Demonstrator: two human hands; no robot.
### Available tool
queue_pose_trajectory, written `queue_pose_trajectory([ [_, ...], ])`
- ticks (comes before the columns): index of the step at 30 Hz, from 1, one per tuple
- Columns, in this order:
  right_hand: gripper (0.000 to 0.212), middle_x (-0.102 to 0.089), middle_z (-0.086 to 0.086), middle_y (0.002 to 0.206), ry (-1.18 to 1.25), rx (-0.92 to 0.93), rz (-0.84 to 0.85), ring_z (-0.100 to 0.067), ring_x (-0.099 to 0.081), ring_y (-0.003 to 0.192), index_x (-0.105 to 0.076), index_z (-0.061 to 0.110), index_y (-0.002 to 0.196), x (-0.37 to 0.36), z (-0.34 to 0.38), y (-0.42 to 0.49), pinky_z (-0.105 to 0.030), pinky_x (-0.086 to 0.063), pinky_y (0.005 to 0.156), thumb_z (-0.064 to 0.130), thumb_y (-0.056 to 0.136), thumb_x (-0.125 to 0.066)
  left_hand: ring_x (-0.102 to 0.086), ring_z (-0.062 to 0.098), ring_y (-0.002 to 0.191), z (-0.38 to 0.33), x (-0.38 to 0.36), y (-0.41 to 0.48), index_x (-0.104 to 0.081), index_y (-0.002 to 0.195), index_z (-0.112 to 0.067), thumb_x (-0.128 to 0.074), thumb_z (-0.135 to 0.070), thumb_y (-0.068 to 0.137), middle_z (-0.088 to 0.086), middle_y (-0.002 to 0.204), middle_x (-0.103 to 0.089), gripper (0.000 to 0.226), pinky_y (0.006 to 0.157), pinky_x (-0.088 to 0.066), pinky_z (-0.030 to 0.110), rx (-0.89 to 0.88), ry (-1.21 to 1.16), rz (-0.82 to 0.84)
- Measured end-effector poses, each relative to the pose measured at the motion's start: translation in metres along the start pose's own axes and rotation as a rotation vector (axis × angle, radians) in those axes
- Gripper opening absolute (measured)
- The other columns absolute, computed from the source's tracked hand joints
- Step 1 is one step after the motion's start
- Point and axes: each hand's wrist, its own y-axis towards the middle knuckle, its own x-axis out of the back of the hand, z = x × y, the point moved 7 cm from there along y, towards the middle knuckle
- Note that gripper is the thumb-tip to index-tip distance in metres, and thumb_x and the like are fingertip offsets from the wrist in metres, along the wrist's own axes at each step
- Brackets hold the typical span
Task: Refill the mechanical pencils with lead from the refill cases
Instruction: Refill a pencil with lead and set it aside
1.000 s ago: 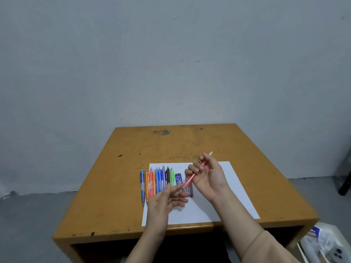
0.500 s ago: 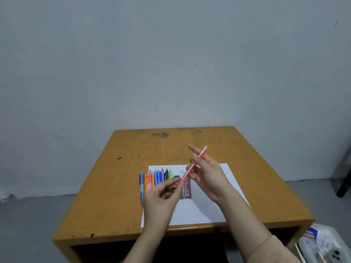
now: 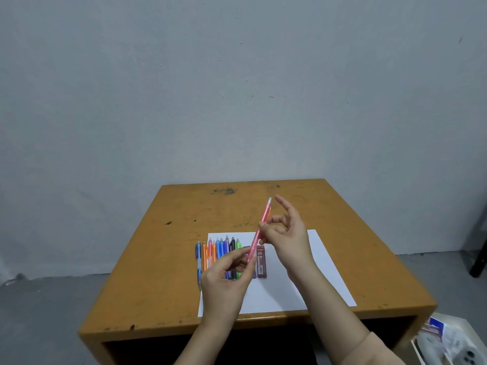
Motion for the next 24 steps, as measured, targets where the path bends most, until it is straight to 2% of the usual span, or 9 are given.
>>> queue_pose_trajectory([
  [6, 0.057, -0.057, -0.006, 0.077, -0.041, -0.031, 0.008, -0.013, -0.063, 0.059, -0.047, 0.023, 0.131, 0.000, -0.004, 0.009, -0.034, -0.057, 0.067, -0.005, 0.084, -0.063, -0.065, 0.001, 0.083, 0.000, -0.001, 0.008, -0.065, 0.094, -0.038, -0.080, -0.016, 0.072, -0.017, 0.087, -0.069, 0.035, 0.070, -0.056, 0.017, -0.095, 0.067, 0.054],
  [11, 0.057, -0.051, -0.007, 0.073, -0.090, -0.102, -0.026, -0.016, -0.058, 0.055, -0.048, 0.017, 0.131, 0.009, -0.015, 0.027, -0.033, -0.055, 0.059, -0.011, 0.083, -0.059, -0.062, -0.002, 0.086, 0.005, 0.014, 0.024, -0.071, 0.102, -0.020, -0.076, -0.012, 0.077, -0.017, 0.088, -0.067, 0.027, 0.075, -0.050, 0.011, -0.215, 0.212, 0.044],
  [14, 0.059, -0.048, -0.007, 0.073, -0.189, -0.155, -0.029, -0.018, -0.056, 0.059, -0.047, 0.015, 0.134, 0.018, -0.027, 0.037, -0.031, -0.055, 0.057, -0.010, 0.082, -0.059, -0.061, 0.001, 0.089, 0.022, 0.028, 0.039, -0.072, 0.104, -0.016, -0.072, -0.014, 0.082, -0.017, 0.090, -0.064, 0.022, 0.083, -0.052, 0.025, -0.146, 0.305, 0.034],
  [16, 0.060, -0.046, -0.009, 0.075, -0.258, -0.195, -0.024, -0.020, -0.055, 0.064, -0.045, 0.016, 0.135, 0.023, -0.037, 0.044, -0.031, -0.056, 0.058, -0.009, 0.083, -0.060, -0.060, 0.006, 0.097, 0.037, 0.035, 0.049, -0.068, 0.112, -0.016, -0.067, -0.023, 0.086, -0.013, 0.097, -0.063, 0.027, 0.084, -0.053, 0.031, -0.067, 0.391, 0.045],
  [20, 0.056, -0.040, -0.006, 0.069, -0.350, -0.274, -0.020, -0.018, -0.050, 0.058, -0.047, 0.015, 0.134, 0.035, -0.057, 0.057, -0.029, -0.053, 0.051, -0.007, 0.084, -0.058, -0.055, 0.015, 0.115, 0.063, 0.051, 0.065, -0.061, 0.126, -0.018, -0.063, -0.033, 0.089, 0.000, 0.122, -0.064, 0.040, 0.094, -0.049, 0.039, 0.045, 0.553, 0.075],
  [24, 0.052, -0.042, -0.003, 0.068, -0.457, -0.337, -0.008, -0.017, -0.049, 0.055, -0.050, 0.013, 0.131, 0.047, -0.071, 0.069, -0.031, -0.054, 0.053, -0.006, 0.084, -0.059, -0.051, 0.017, 0.123, 0.084, 0.064, 0.073, -0.056, 0.130, -0.020, -0.062, -0.036, 0.089, 0.002, 0.130, -0.060, 0.045, 0.102, -0.043, 0.044, 0.128, 0.662, 0.082],
])
